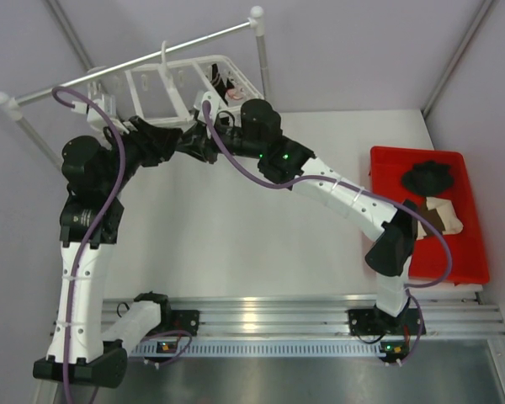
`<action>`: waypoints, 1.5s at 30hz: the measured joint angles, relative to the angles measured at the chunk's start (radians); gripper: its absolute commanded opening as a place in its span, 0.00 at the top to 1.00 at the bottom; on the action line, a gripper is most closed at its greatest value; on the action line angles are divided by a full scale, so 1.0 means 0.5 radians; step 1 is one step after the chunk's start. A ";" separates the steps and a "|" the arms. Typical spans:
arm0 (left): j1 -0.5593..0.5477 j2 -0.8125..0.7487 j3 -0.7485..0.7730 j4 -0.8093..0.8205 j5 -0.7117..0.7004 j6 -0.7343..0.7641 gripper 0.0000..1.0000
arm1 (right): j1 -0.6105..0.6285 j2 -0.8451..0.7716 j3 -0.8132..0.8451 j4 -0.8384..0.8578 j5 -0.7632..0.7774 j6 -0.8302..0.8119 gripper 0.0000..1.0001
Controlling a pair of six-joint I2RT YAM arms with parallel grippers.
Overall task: Clip the socks to the hanger
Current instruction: Open the clamp at the hanger, then pick up the sock from the bin.
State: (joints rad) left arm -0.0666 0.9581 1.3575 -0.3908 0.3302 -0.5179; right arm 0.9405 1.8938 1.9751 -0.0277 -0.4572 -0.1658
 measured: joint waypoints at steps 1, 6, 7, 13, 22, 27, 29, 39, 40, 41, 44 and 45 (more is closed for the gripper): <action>0.000 0.001 0.005 -0.001 -0.006 0.008 0.45 | 0.000 0.005 0.008 -0.011 0.001 0.000 1.00; -0.002 0.005 0.020 -0.004 -0.038 0.031 0.59 | 0.000 0.011 0.018 -0.037 0.002 -0.016 1.00; -0.002 0.007 0.021 -0.005 -0.041 0.030 0.62 | 0.000 0.011 0.018 -0.040 0.002 -0.018 1.00; -0.004 0.027 0.030 -0.012 -0.044 0.048 0.94 | 0.000 0.014 0.018 -0.066 0.024 -0.022 1.00; -0.004 0.031 0.031 -0.033 -0.058 0.070 1.00 | -0.001 0.015 0.018 -0.084 0.033 -0.023 0.61; -0.004 0.031 0.031 -0.040 -0.060 0.024 1.00 | -0.002 0.001 -0.024 -0.062 0.021 -0.018 0.39; -0.004 0.031 0.031 -0.040 -0.060 0.001 1.00 | -0.016 -0.045 -0.118 -0.055 0.020 -0.018 0.30; -0.003 0.015 -0.028 -0.008 -0.066 -0.072 1.00 | -0.298 -0.692 -0.951 -0.347 -0.041 -0.047 0.00; -0.003 0.013 -0.042 -0.003 -0.066 -0.076 1.00 | -0.387 -0.800 -1.046 -0.413 -0.049 -0.047 0.00; -0.003 0.011 -0.053 0.002 -0.067 -0.078 1.00 | -0.463 -0.884 -1.122 -0.462 -0.064 -0.056 0.00; -0.003 0.011 -0.081 0.019 -0.073 -0.085 1.00 | -0.809 -1.173 -1.346 -0.697 -0.154 -0.160 0.00; -0.003 0.011 -0.086 0.021 -0.073 -0.085 1.00 | -0.926 -1.246 -1.386 -0.809 -0.189 -0.226 0.00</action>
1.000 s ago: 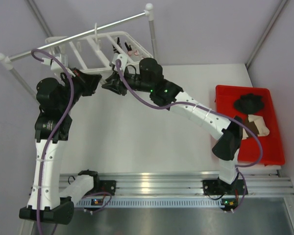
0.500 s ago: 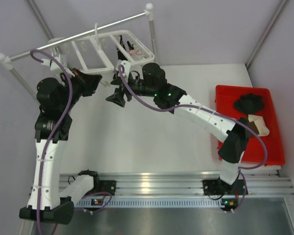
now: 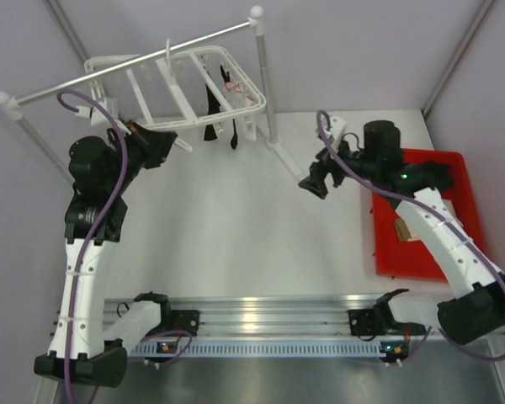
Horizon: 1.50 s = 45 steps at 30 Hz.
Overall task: Clip the socks to the hanger
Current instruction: Pick up the sock from the bin.
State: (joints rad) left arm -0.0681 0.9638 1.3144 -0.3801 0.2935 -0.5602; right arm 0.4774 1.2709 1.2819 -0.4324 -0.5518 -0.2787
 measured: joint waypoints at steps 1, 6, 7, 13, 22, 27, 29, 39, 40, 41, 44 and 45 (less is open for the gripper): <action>0.000 0.000 -0.003 0.002 0.000 0.000 1.00 | -0.127 -0.056 -0.026 -0.099 -0.029 -0.064 0.02; 0.000 -0.005 -0.015 0.029 0.002 -0.002 1.00 | -0.879 -0.180 -0.040 -0.702 -0.208 -0.653 0.16; 0.000 -0.008 -0.018 0.029 0.002 -0.005 1.00 | -1.049 -0.173 -0.041 -0.835 -0.220 -0.822 0.23; 0.000 -0.026 -0.031 0.030 0.010 -0.007 1.00 | -1.898 0.113 -0.050 -1.526 -0.169 -2.086 0.44; 0.000 -0.026 -0.032 0.034 0.011 -0.021 1.00 | -2.186 0.701 -0.039 -1.625 0.040 -2.911 0.54; 0.000 -0.024 -0.032 0.037 0.011 -0.026 1.00 | -2.172 0.723 -0.137 -1.398 0.063 -2.988 0.55; 0.000 -0.024 -0.032 0.037 0.010 -0.027 1.00 | -2.164 0.762 -0.189 -1.302 0.074 -3.004 0.55; 0.000 -0.024 -0.056 0.045 0.007 -0.027 1.00 | -2.063 0.920 -0.368 -0.896 0.101 -2.963 0.67; 0.000 -0.024 -0.056 0.046 0.007 -0.027 1.00 | -2.052 0.925 -0.378 -0.870 0.100 -2.955 0.70; 0.000 -0.024 -0.056 0.046 0.007 -0.027 1.00 | -2.042 0.928 -0.385 -0.853 0.100 -2.945 0.74; 0.000 -0.024 -0.059 0.046 0.004 -0.027 1.00 | -2.020 0.929 -0.409 -0.797 0.092 -2.917 0.89; 0.000 -0.024 -0.060 0.047 0.003 -0.026 1.00 | -2.019 0.929 -0.419 -0.778 0.083 -2.910 0.97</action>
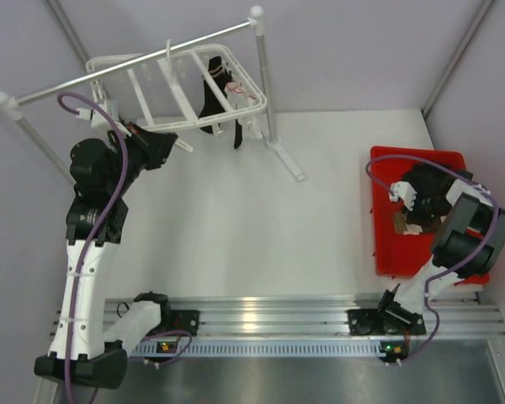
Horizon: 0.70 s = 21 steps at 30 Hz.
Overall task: Clip the socks to the hanger
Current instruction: Pick up the sock from the bin.
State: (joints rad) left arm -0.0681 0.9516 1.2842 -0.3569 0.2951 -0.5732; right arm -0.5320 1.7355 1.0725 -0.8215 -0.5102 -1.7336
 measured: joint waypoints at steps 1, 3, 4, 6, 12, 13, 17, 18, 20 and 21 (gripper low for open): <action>0.000 0.000 0.000 0.000 -0.002 0.000 1.00 | 0.000 -0.001 -0.005 0.013 -0.009 0.008 1.00; 0.000 0.000 -0.005 0.002 -0.002 0.000 1.00 | 0.000 -0.004 -0.011 0.026 -0.021 0.027 1.00; 0.000 0.000 -0.007 0.004 -0.002 0.000 1.00 | 0.000 -0.006 -0.011 0.027 -0.024 0.035 1.00; 0.000 0.003 -0.008 0.005 -0.003 0.000 1.00 | 0.000 -0.013 -0.011 0.023 -0.032 0.050 1.00; 0.000 0.005 -0.008 0.011 -0.002 0.000 1.00 | -0.015 -0.047 0.069 -0.168 -0.079 0.163 1.00; 0.000 0.005 -0.008 0.011 -0.002 0.000 1.00 | -0.015 -0.050 0.114 -0.206 -0.089 0.184 1.00; 0.000 0.005 -0.008 0.011 -0.002 0.000 1.00 | -0.014 -0.092 0.244 -0.320 -0.139 0.259 1.00; 0.000 0.005 -0.008 0.011 -0.002 0.000 1.00 | -0.012 -0.103 0.260 -0.347 -0.150 0.303 1.00; 0.000 0.004 -0.010 0.011 -0.001 0.000 1.00 | -0.003 -0.107 0.284 -0.376 -0.158 0.417 1.00; 0.000 0.004 -0.011 0.011 -0.002 0.000 1.00 | 0.004 -0.106 0.289 -0.378 -0.157 0.498 1.00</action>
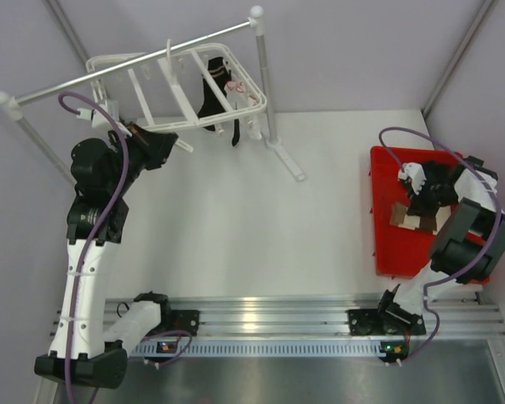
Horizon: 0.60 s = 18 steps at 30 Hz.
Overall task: Clip the socks to the hanger
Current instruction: Pick up the sock from the bin.
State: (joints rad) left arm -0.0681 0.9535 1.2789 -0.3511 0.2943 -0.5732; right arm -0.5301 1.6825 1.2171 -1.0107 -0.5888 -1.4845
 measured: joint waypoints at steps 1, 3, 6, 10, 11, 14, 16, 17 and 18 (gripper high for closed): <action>0.000 0.000 -0.001 0.000 0.000 0.000 1.00 | 0.008 0.001 0.001 0.002 -0.001 0.069 1.00; 0.000 0.000 -0.002 0.000 0.001 0.000 1.00 | 0.030 0.002 -0.001 0.027 -0.001 0.217 1.00; 0.000 0.000 -0.005 0.000 0.001 -0.001 1.00 | 0.086 -0.001 -0.081 0.209 0.002 0.450 0.90; 0.000 0.000 -0.009 0.002 0.000 -0.001 1.00 | 0.195 0.000 -0.196 0.401 0.040 0.713 0.63; 0.000 0.000 -0.009 0.001 0.000 -0.001 1.00 | 0.216 0.000 -0.204 0.439 0.053 0.746 0.63; 0.000 0.001 -0.009 0.001 0.000 -0.001 1.00 | 0.250 -0.001 -0.227 0.549 0.085 0.778 0.66; 0.000 0.001 -0.010 0.001 0.000 -0.001 1.00 | 0.253 -0.005 -0.253 0.602 0.102 0.755 0.68; 0.000 0.001 -0.010 0.001 0.000 -0.001 1.00 | 0.253 -0.010 -0.266 0.612 0.111 0.733 0.70; 0.000 0.001 -0.011 0.002 0.000 -0.001 1.00 | 0.254 -0.016 -0.278 0.617 0.116 0.710 0.70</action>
State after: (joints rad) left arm -0.0681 0.9539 1.2732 -0.3504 0.2943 -0.5735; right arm -0.4030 1.6745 1.0779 -0.7021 -0.5308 -1.1297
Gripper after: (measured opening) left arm 0.047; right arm 0.313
